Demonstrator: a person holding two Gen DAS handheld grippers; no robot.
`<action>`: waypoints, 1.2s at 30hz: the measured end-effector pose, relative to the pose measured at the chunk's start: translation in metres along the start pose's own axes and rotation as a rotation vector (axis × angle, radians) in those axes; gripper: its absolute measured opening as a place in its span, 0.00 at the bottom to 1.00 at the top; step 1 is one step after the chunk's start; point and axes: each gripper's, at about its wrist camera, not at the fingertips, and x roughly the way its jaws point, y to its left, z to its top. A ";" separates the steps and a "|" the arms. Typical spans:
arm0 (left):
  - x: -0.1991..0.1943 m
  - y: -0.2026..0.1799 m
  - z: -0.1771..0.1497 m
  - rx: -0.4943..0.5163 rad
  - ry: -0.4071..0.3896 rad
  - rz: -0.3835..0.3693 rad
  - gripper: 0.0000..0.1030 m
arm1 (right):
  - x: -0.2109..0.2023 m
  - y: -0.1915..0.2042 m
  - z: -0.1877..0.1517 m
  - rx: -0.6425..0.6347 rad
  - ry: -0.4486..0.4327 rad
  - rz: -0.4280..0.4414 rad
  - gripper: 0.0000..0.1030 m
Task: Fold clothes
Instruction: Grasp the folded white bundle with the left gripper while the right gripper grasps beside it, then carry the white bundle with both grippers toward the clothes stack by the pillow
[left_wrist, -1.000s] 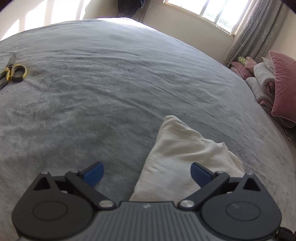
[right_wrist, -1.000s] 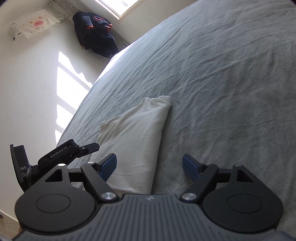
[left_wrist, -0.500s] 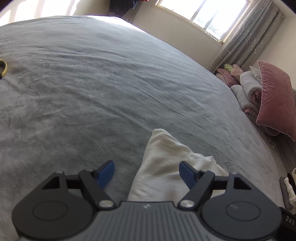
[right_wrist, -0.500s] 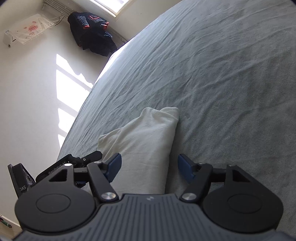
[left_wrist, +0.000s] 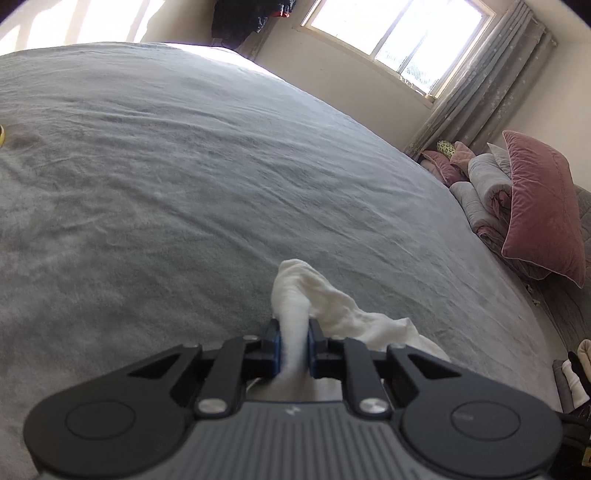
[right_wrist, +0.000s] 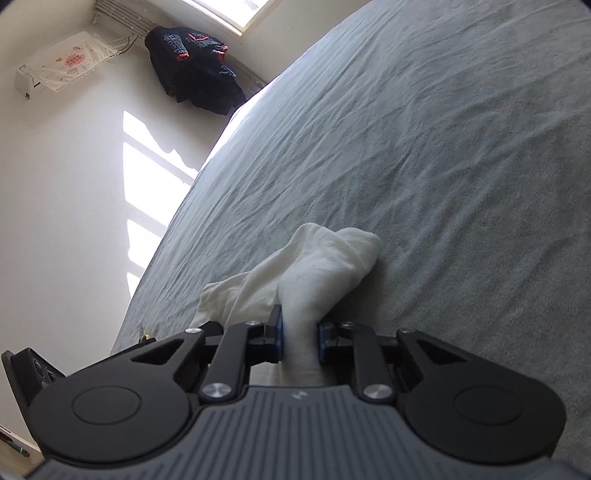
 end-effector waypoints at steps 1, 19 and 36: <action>-0.001 -0.003 0.000 -0.006 -0.007 0.002 0.11 | -0.005 0.001 0.000 0.000 -0.006 0.008 0.18; 0.015 -0.159 -0.003 0.177 -0.076 -0.051 0.09 | -0.119 0.014 0.076 -0.199 -0.182 -0.006 0.17; 0.059 -0.410 -0.035 0.440 -0.118 -0.234 0.09 | -0.249 -0.050 0.176 -0.165 -0.502 -0.153 0.17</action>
